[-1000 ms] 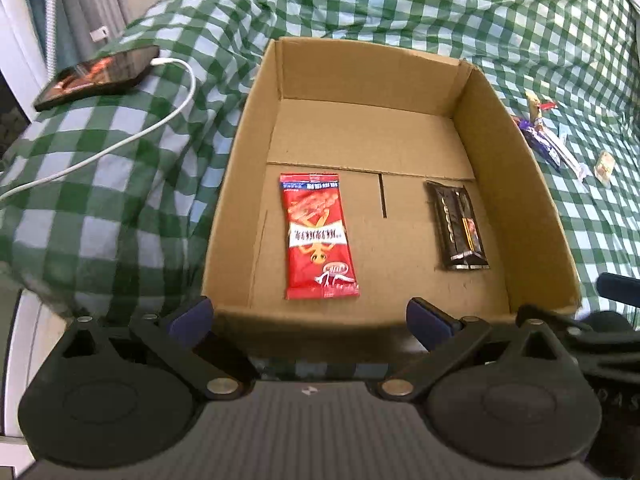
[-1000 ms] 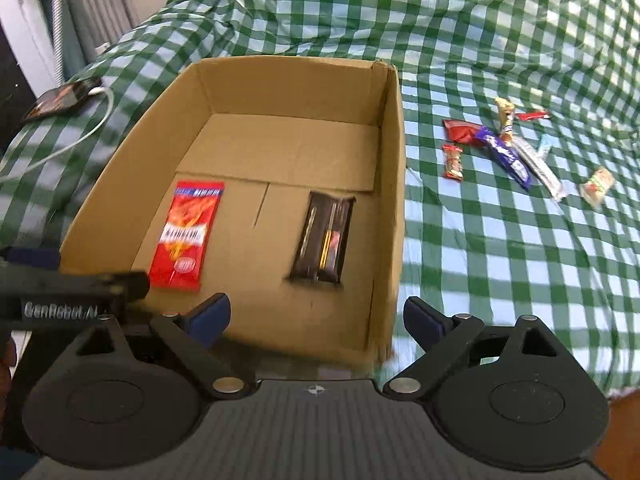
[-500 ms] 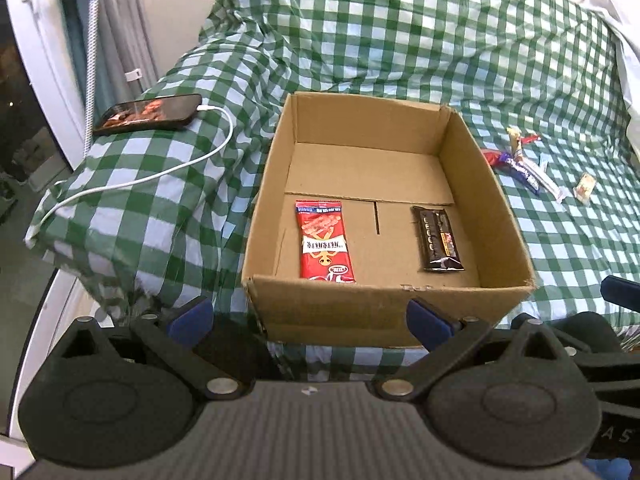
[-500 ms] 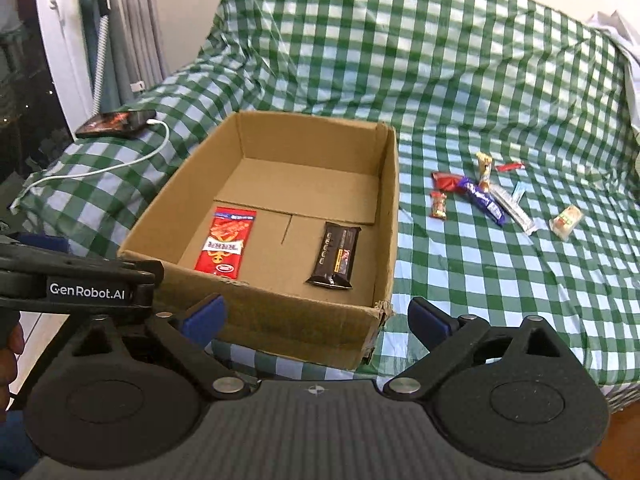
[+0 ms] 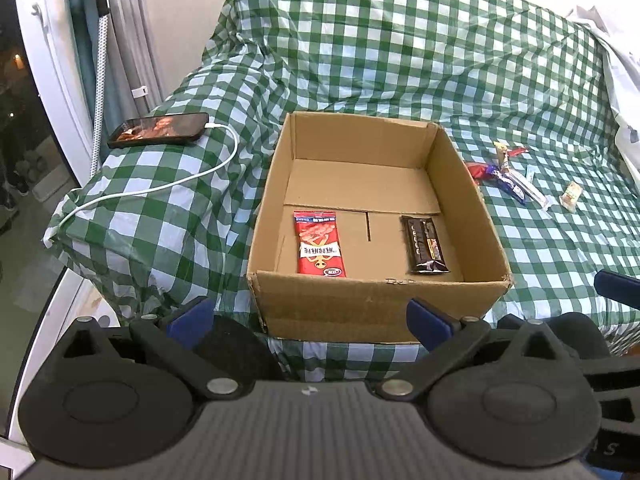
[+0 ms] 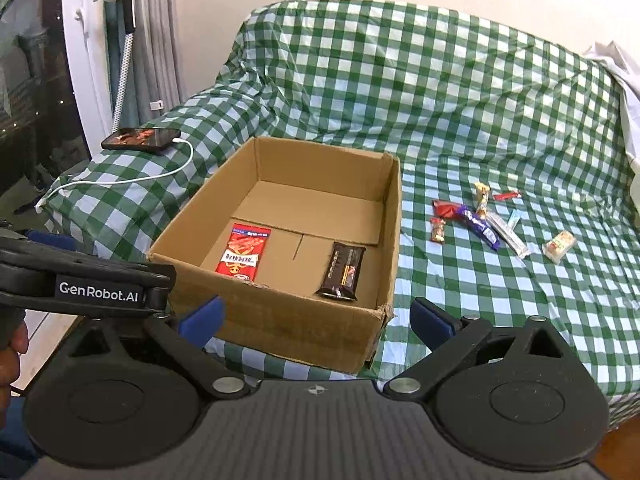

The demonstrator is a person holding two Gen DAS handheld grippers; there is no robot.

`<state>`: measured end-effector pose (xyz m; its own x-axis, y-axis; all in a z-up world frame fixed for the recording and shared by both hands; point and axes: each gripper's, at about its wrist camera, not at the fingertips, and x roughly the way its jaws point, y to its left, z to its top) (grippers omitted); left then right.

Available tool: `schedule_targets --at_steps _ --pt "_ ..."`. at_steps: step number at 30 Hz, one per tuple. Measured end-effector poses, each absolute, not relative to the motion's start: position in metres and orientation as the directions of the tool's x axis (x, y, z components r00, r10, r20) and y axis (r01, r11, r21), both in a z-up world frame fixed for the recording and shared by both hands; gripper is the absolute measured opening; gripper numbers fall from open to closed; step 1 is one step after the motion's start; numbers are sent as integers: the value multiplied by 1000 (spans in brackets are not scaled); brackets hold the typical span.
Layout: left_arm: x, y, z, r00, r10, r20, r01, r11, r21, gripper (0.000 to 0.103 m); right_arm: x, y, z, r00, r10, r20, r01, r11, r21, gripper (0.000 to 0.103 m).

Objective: Organize snacks
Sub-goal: 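Withdraw both open tools from the box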

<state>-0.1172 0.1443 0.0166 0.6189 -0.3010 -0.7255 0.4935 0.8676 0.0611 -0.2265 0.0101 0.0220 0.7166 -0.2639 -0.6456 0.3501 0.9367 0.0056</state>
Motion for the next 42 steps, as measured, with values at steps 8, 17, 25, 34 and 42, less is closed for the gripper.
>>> schedule_targets --at_steps 8,17,25,34,42 --pt "-117 148 16 617 -301 -727 489 871 55 103 -227 13 24 720 -268 -640 351 936 2 100" --pt "-116 149 13 610 -295 -736 489 870 57 103 -227 15 22 714 -266 -648 353 936 5 100" --pt "-115 146 11 602 -290 -744 492 869 59 103 -225 14 17 708 -255 -659 351 936 15 100" --pt "-111 144 8 591 -285 -755 494 867 60 103 -224 11 16 700 -246 -670 350 936 22 100" --pt "-109 143 4 582 -278 -764 495 867 62 103 -220 9 12 692 -238 -681 351 936 29 100"
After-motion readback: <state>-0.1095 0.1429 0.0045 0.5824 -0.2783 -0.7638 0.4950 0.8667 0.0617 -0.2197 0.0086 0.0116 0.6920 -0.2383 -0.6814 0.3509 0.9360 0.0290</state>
